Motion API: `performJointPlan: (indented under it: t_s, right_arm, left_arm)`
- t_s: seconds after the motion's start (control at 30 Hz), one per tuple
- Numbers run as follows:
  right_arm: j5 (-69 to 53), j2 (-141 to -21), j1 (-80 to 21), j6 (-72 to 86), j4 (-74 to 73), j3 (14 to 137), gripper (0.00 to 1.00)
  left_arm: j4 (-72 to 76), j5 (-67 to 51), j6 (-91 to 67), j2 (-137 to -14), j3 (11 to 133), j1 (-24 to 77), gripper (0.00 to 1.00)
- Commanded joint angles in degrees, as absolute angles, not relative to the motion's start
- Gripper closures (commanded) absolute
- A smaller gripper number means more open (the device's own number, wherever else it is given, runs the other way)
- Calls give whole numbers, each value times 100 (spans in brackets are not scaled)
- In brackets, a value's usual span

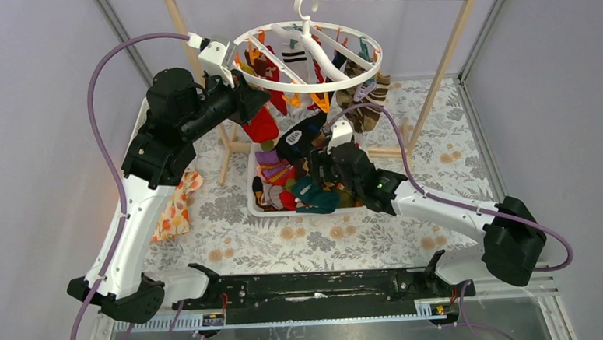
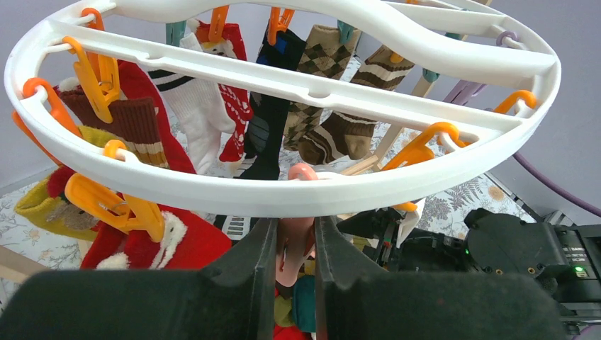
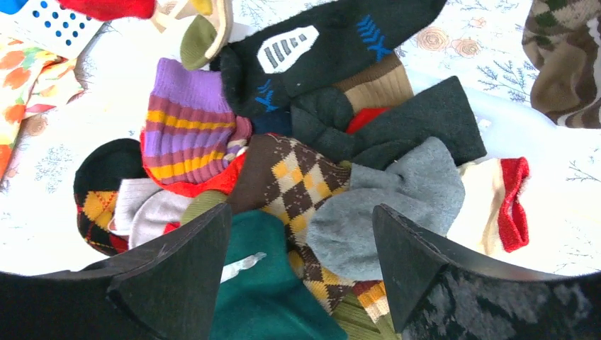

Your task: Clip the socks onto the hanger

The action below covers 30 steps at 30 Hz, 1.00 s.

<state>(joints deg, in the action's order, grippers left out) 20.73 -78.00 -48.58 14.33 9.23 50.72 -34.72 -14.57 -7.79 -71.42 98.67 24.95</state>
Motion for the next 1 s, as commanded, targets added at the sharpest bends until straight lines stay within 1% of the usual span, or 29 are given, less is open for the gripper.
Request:
performJointPlan:
  t_s: [0.0,0.07,0.17,0.27,0.37,0.4,0.5,0.63,0.7,0.87,0.97]
  right_arm:
    - [2602,-7719,-5001,1785,-222,5568,22]
    - [2684,-7623,-4999,2248,-515,5467,25]
    - [2488,-7501,-4998,2654,-525,5148,26]
    - [2288,-7820,-4983,2781,-791,5211,28]
    - [2126,-8208,-4904,2782,-852,5361,27]
    - [2086,-8308,-4825,2781,-824,5377,26]
    - [1878,-8533,-4552,2706,-652,5334,26]
    - [1797,-8768,-4345,2614,-533,5282,33]
    - [1726,-8784,-4342,2579,-381,5218,38]
    - [1407,-8717,-4335,2648,176,5070,56]
    - [1409,-8538,-4337,2638,253,5081,65]
  left_arm:
    - [-3406,-1463,-738,-7045,9877,2435,100]
    - [-3410,-1474,-736,-7020,9863,2425,100]
    - [-3410,-1507,-721,-6989,9825,2426,100]
    - [-3410,-1528,-712,-6967,9810,2426,100]
    - [-3361,-1521,-752,-6942,9781,2423,100]
    - [-3315,-1535,-770,-6919,9755,2424,100]
    - [-3291,-1607,-838,-6925,9752,2419,100]
    - [-3339,-1564,-820,-6890,9732,2419,100]
    - [-3333,-1552,-796,-6867,9700,2417,100]
    - [-3332,-1584,-791,-6870,9646,2416,100]
    - [-3331,-1606,-778,-6866,9640,2417,100]
